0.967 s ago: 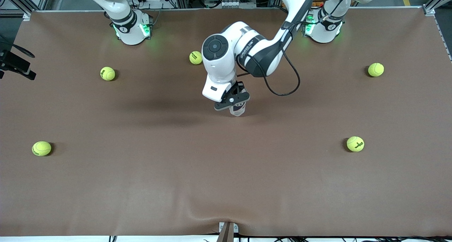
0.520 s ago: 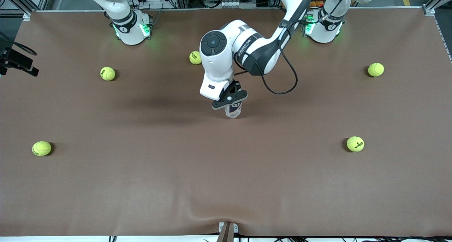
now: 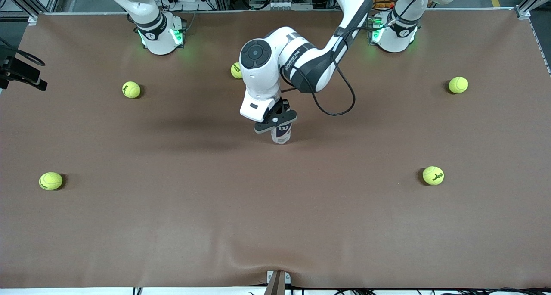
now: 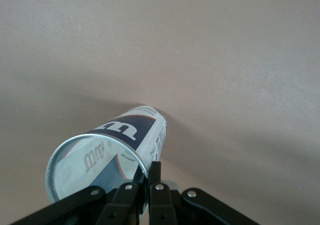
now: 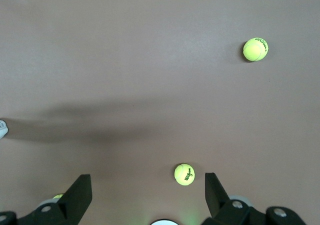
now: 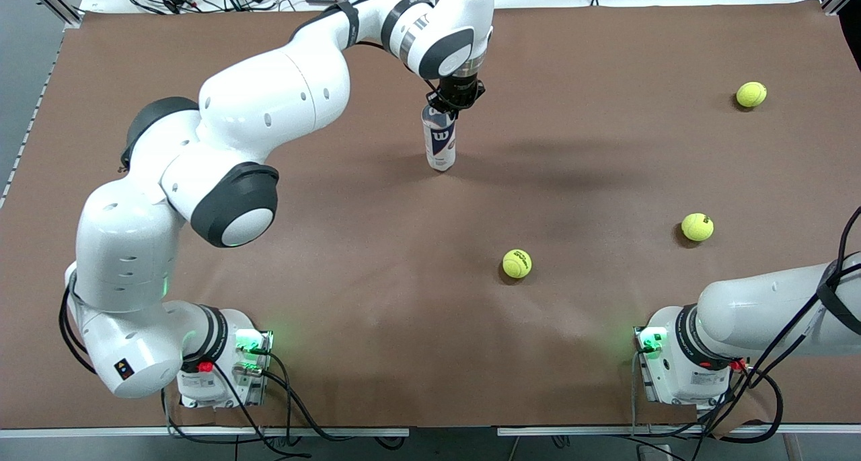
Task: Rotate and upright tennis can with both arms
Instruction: 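Lower the upright can onto the table with the left gripper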
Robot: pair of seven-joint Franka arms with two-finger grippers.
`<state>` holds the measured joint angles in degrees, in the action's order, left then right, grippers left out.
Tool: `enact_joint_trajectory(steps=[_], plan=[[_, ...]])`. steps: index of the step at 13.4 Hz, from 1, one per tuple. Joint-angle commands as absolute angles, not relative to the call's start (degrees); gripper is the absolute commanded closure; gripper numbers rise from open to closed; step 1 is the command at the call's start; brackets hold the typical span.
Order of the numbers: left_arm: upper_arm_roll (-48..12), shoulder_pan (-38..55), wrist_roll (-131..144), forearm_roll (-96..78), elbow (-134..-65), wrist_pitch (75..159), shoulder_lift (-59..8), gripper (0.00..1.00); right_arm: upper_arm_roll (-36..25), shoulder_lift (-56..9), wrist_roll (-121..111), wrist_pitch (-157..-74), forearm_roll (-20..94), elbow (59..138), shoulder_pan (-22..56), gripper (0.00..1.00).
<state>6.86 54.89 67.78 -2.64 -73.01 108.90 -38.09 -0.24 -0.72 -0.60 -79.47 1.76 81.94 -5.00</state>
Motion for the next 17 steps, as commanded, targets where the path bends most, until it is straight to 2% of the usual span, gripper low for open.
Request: enact_joint_trajectory(steps=[1,2,6,7,9,10,11,12,17], plan=[[7.2,55.4,69.3,-1.3,-72.7,109.3,-38.2,0.77,0.4,-0.4,-0.7,-78.8,1.2,81.3,-5.8,0.0],[7.2,55.4,69.3,-1.3,-72.7,109.3,-38.2,0.71,0.4,-0.4,-0.7,-78.8,1.2,81.3,-5.8,0.0],[7.3,55.4,69.4,-1.3,-72.7,109.3,-38.1,0.6,0.4,-0.4,-0.7,-78.8,1.2,81.3,-5.8,0.0],[7.3,55.4,69.4,-1.3,-72.7,109.3,-37.9,0.55,0.4,-0.4,-0.7,-78.8,1.2,81.3,-5.8,0.0],[7.4,55.4,69.5,-1.4,-72.7,109.2,-37.3,0.38,0.4,-0.4,-0.7,-78.8,1.2,81.3,-5.8,0.0],[7.3,55.4,69.5,-1.5,-72.7,109.2,-36.5,0.26,0.4,-0.4,-0.7,-78.8,1.2,81.3,-5.8,0.0],[7.3,55.4,70.0,-1.5,-72.7,108.8,-36.2,0.09,0.4,-0.4,-0.7,-78.8,1.2,81.3,-5.8,0.0],[7.5,55.1,70.2,-1.5,-72.7,108.5,-35.3,0.0,0.4,-0.4,-0.7,-78.8,1.2,81.3,-5.8,0.0],[7.3,50.0,69.4,-1.8,-72.7,107.8,-31.4,0.0,0.4,-0.4,-0.7,-78.8,1.2,81.3,-5.8,0.0]])
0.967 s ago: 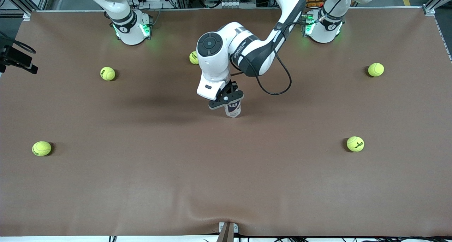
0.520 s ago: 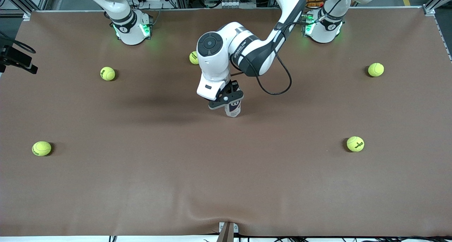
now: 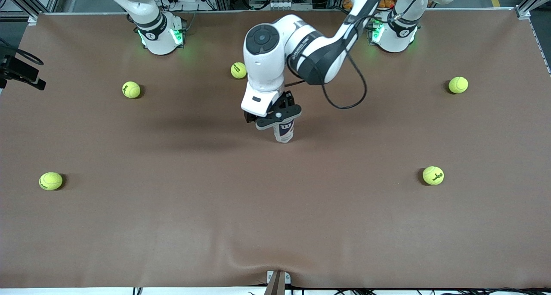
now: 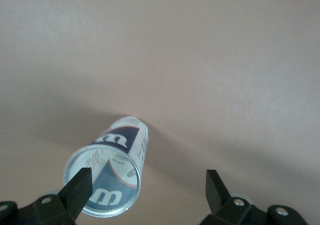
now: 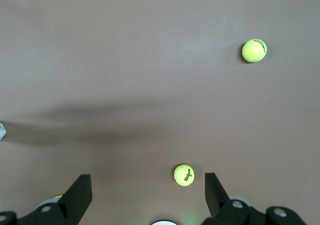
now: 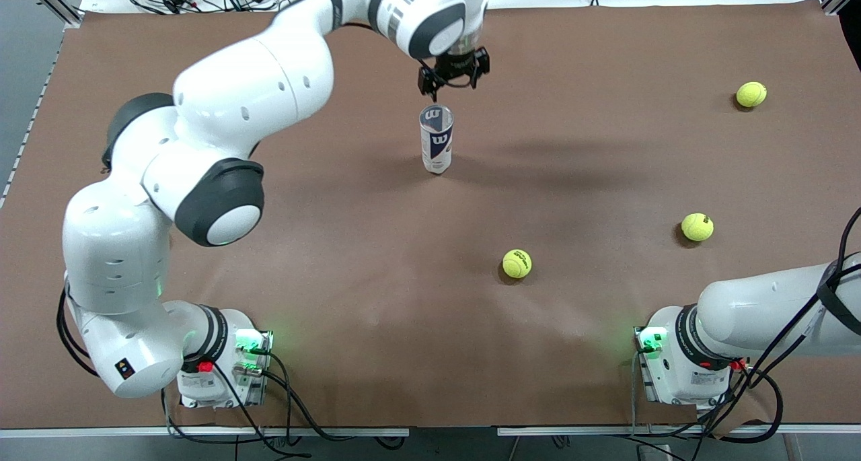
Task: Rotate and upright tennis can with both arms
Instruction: 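Lower the upright can onto the table with the left gripper, then open the left gripper and withdraw it from the can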
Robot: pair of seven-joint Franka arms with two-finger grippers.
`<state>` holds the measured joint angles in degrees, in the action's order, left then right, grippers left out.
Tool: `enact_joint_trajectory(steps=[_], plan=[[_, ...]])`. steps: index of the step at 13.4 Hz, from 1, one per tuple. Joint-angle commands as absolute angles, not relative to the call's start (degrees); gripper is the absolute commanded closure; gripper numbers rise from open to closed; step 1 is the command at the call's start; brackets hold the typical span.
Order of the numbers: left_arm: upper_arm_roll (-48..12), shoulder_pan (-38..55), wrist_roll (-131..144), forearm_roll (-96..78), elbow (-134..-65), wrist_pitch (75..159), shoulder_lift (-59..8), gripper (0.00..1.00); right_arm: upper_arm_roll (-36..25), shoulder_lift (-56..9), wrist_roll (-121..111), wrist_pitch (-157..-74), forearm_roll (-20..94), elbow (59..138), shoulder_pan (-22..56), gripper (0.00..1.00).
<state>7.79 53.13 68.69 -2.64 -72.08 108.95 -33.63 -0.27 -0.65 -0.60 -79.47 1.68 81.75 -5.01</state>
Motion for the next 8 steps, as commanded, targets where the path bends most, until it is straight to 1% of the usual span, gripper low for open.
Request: enact_joint_trajectory(steps=[1,4,8], plan=[[7.3,48.8,69.3,-1.8,-72.7,107.8,-30.8,0.0,0.4,-0.4,-0.7,-78.8,1.2,81.3,-5.8,0.0],[7.6,44.4,66.4,-1.1,-72.8,107.7,-28.1,0.0,0.4,-0.4,-0.7,-78.8,1.2,81.3,-5.8,0.0],[7.5,37.0,53.3,-1.5,-73.2,105.4,-26.4,0.0,0.4,-0.4,-0.7,-78.8,1.2,81.3,-5.8,0.0]])
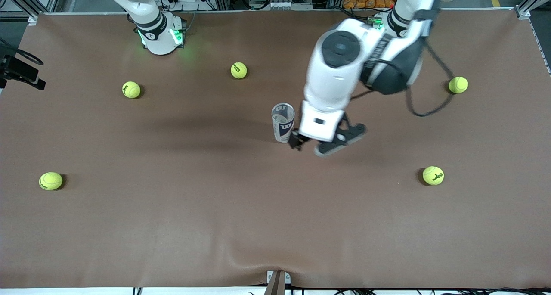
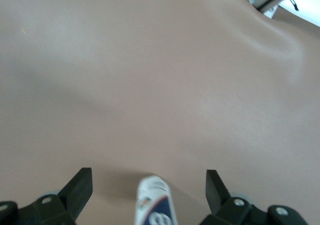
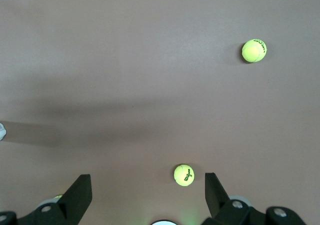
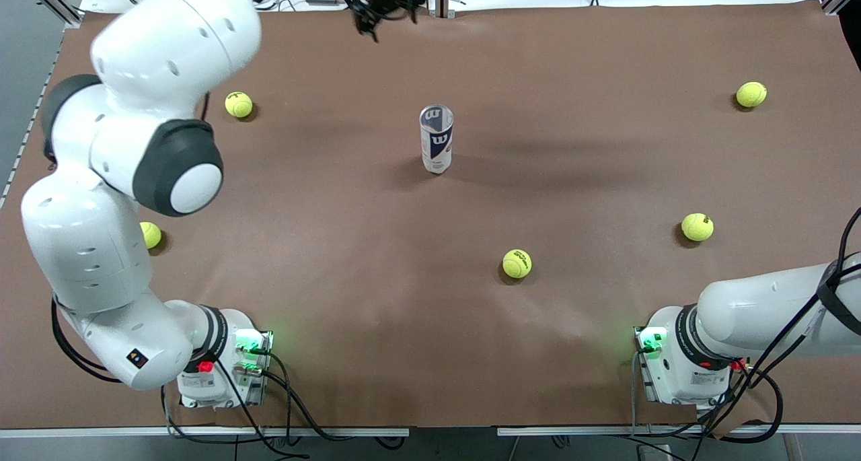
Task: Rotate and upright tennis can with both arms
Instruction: 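Open the left gripper and withdraw it from the can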
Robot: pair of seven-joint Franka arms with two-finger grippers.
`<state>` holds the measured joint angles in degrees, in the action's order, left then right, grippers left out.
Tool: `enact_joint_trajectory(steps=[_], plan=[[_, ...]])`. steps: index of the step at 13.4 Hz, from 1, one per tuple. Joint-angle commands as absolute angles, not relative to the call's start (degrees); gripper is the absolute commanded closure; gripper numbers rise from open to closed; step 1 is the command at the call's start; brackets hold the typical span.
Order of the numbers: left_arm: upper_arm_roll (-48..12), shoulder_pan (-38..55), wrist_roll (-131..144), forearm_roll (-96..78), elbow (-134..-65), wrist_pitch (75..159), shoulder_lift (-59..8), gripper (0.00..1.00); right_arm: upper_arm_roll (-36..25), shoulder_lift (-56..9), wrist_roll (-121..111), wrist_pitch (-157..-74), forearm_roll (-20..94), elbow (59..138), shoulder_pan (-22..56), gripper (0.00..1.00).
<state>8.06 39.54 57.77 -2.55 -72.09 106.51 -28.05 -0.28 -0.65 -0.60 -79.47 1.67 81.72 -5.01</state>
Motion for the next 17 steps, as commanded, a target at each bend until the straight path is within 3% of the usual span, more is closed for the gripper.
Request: enact_joint_trajectory(steps=[1,5,7,10,11,17], plan=[[7.5,35.5,51.3,-1.5,-73.2,104.2,-26.0,0.0,0.4,-0.4,-0.7,-78.8,1.2,81.3,-5.8,0.0],[6.0,27.9,41.9,-1.8,-73.2,101.4,-24.5,0.0,0.4,-0.4,-0.7,-78.8,1.1,81.3,-5.8,0.0],[-0.1,20.1,37.8,-1.8,-73.2,101.1,-23.6,0.0,0.3,-0.4,-0.8,-78.8,1.2,81.3,-5.8,0.0],[-17.2,0.9,32.3,-0.9,-73.2,99.6,-22.9,0.0,0.4,-0.4,-0.8,-78.8,1.2,81.3,-5.8,0.0],[-20.1,-2.3,31.0,0.4,-73.2,98.1,-22.3,0.0,0.3,-0.4,-0.8,-78.8,1.2,81.3,-5.8,0.0],[-13.8,0.9,26.0,3.3,-75.8,86.3,-12.7,0.0,0.3,-0.4,-0.9,-78.8,1.1,81.3,-5.8,0.0]])
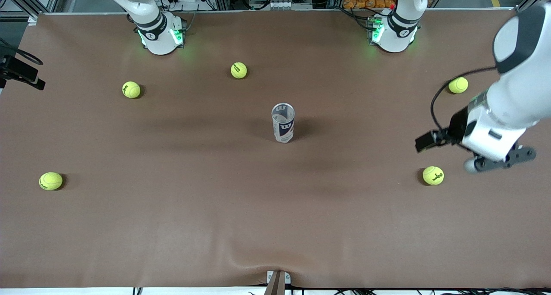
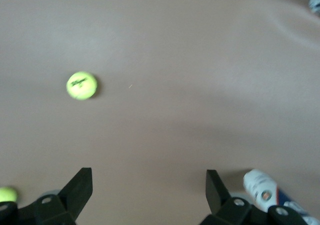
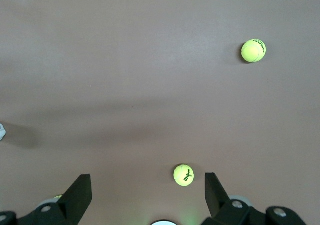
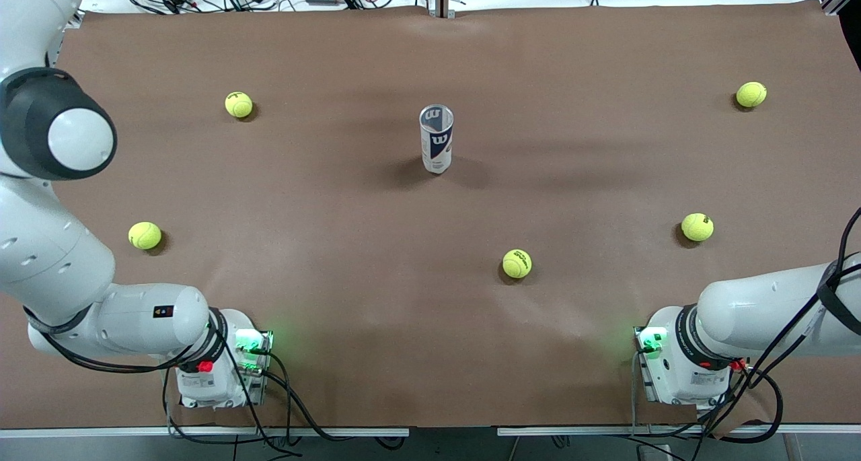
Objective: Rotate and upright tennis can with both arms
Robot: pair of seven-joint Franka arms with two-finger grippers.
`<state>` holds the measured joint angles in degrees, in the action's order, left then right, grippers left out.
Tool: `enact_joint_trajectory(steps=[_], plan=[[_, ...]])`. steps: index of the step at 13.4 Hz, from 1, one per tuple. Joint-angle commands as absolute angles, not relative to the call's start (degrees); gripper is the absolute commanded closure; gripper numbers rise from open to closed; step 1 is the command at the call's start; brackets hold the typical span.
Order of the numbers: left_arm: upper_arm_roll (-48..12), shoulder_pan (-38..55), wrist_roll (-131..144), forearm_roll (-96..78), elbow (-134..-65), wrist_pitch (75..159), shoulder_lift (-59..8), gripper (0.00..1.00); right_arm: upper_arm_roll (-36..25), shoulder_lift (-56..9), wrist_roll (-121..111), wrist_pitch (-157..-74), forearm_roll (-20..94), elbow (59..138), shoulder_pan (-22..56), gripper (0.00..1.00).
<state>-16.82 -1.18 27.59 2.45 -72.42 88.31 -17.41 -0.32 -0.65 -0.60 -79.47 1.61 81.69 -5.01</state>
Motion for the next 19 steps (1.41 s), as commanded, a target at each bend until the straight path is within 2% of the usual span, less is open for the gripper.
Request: enact_joint_trajectory(steps=[1,5,9,11,16,19], plan=[[-12.6,1.5,25.8,3.1,-77.9,86.1,-10.2,0.0,0.3,-0.4,-0.8,-78.8,1.2,81.3,-5.8,0.0],[-9.8,3.2,22.8,2.9,-89.7,87.7,0.5,0.0,0.3,-0.4,-0.8,-78.8,1.2,81.3,-5.8,0.0],[-4.6,3.9,15.4,2.9,-91.1,87.6,3.2,0.0,0.3,-0.4,-0.8,-78.8,1.2,81.3,-5.8,0.0],[-2.6,3.9,14.2,2.9,-94.1,87.7,5.6,0.0,0.3,-0.4,-0.8,-78.8,1.2,81.3,-5.8,0.0],[2.6,4.8,3.7,3.7,-89.5,89.7,0.3,0.0,0.3,-0.4,-0.8,-78.7,1.2,81.3,-5.8,0.0],[2.9,4.9,3.5,3.4,-89.0,90.3,-0.3,0.0,0.3,-0.4,-0.8,-78.8,1.2,81.3,-5.8,0.0]])
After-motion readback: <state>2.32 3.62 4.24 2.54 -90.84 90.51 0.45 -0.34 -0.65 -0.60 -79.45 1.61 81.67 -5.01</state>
